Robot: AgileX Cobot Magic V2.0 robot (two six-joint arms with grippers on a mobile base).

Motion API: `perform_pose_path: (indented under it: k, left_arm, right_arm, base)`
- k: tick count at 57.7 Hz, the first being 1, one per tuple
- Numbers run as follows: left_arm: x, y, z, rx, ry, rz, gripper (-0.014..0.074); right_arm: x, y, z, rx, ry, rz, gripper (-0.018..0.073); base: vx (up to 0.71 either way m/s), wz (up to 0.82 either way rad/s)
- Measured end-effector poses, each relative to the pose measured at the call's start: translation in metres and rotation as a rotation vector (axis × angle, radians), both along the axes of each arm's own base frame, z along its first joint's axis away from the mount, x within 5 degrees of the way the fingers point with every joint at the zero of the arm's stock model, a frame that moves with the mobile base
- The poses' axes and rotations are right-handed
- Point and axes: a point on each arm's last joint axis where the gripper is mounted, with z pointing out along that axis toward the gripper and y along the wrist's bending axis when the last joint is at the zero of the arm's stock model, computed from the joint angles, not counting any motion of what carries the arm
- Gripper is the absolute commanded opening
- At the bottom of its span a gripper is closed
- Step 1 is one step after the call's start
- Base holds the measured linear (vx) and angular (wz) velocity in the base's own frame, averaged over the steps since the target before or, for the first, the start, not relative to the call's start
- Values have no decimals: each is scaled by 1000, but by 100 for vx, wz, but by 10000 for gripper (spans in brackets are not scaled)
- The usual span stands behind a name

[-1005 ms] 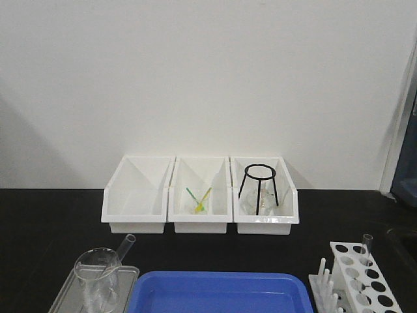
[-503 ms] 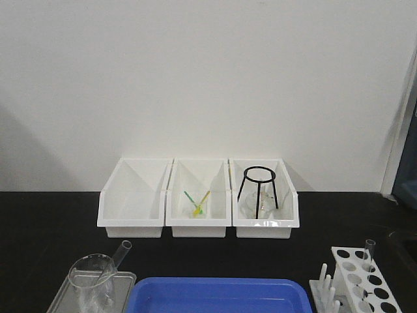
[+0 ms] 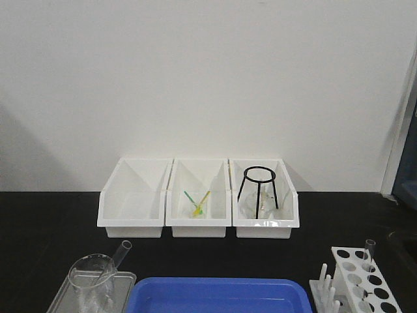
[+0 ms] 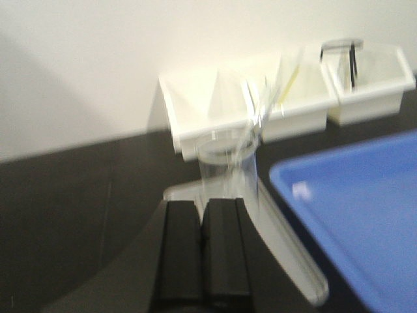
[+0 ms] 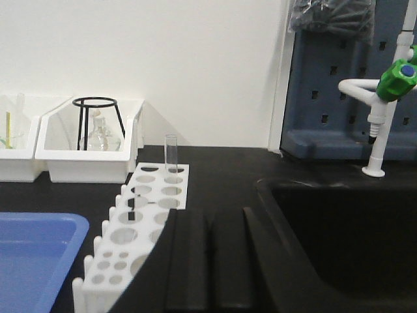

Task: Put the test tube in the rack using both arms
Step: 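Lower the left gripper onto the glass test tube in the beaker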

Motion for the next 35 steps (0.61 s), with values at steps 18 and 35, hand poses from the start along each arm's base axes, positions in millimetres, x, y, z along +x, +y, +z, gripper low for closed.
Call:
perform_pose_path:
  k: [18, 35]
  left_arm:
    - [-30, 5, 110, -222, -519, -30, -7]
    - [16, -2, 205, -205, -397, -26, -7]
  right_arm:
    - [-21, 1, 88, 16, -370, 1, -10]
    - [16, -2, 195, -30, -314, -3, -10]
  base:
    - [0, 0]
    - [0, 0]
